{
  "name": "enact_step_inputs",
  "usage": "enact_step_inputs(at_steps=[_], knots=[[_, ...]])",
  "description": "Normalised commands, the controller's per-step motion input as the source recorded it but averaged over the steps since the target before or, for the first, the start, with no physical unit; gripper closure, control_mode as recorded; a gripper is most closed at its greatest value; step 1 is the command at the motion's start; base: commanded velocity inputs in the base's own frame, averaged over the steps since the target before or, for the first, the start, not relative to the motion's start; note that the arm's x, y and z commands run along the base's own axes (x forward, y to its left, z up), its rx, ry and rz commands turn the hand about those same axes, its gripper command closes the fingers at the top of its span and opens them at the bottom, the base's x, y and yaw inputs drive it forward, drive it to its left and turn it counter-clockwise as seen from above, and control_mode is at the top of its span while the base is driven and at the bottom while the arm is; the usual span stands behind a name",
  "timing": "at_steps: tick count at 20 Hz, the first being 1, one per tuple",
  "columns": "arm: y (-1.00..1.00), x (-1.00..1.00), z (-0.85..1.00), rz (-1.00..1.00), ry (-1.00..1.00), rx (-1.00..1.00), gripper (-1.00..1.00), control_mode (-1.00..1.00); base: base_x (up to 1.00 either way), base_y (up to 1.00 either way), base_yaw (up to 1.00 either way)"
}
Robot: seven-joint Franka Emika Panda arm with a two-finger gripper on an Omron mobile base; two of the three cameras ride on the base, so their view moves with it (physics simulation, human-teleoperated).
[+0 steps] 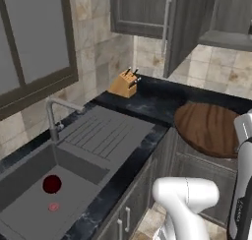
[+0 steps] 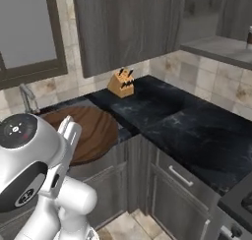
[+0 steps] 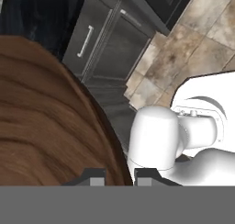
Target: Pick the mug and place it in the sink. Pick the bowl and place it in the open cabinet and then close the cabinet.
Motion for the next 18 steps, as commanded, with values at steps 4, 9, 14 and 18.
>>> enact_step_inputs(at_steps=[4, 9, 14, 18], knots=[[0.0, 0.0, 0.0, 0.0, 0.0, 0.0, 1.0, 1.0, 0.28, -0.22, -0.56], [0.0, 0.0, 0.0, 0.0, 0.0, 0.0, 1.0, 1.0, 0.41, -0.47, -0.36], [0.0, 0.0, 0.0, 0.0, 0.0, 0.0, 1.0, 1.0, 0.42, -0.4, 0.0], [0.0, 0.0, 0.0, 0.0, 0.0, 0.0, 1.0, 1.0, 0.07, -0.27, 0.01]])
